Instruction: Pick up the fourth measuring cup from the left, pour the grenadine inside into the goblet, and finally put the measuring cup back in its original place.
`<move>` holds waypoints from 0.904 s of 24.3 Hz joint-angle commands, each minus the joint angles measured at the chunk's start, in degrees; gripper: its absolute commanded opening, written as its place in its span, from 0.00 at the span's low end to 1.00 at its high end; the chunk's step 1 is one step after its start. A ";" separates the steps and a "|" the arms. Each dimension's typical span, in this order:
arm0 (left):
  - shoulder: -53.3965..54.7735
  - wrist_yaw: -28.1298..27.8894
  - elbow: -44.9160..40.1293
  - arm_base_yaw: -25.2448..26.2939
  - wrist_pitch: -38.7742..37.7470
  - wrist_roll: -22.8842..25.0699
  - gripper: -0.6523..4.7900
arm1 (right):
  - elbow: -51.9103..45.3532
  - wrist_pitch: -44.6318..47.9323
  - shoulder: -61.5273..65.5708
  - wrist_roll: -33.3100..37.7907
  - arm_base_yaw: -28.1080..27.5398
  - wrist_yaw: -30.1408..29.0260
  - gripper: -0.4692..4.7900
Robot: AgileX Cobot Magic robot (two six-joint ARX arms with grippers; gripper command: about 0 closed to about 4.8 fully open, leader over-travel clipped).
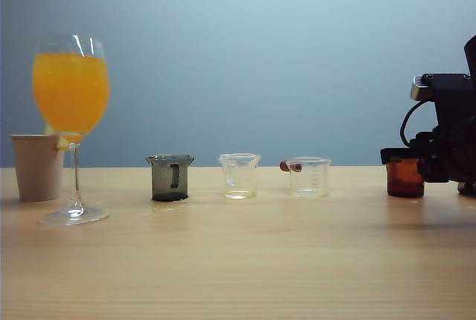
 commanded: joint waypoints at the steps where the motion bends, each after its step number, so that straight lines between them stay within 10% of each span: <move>1: -0.07 -0.13 0.17 -0.02 0.20 0.24 0.11 | 0.22 0.70 -0.15 -0.15 0.04 0.28 0.42; 6: -0.07 -0.13 0.17 -0.02 -0.04 0.22 0.11 | 0.57 0.92 1.68 -0.15 0.04 0.26 1.00; 22: -0.07 -0.11 0.17 -0.02 -3.74 0.22 0.11 | 8.74 1.46 8.85 -0.17 -0.09 0.52 1.00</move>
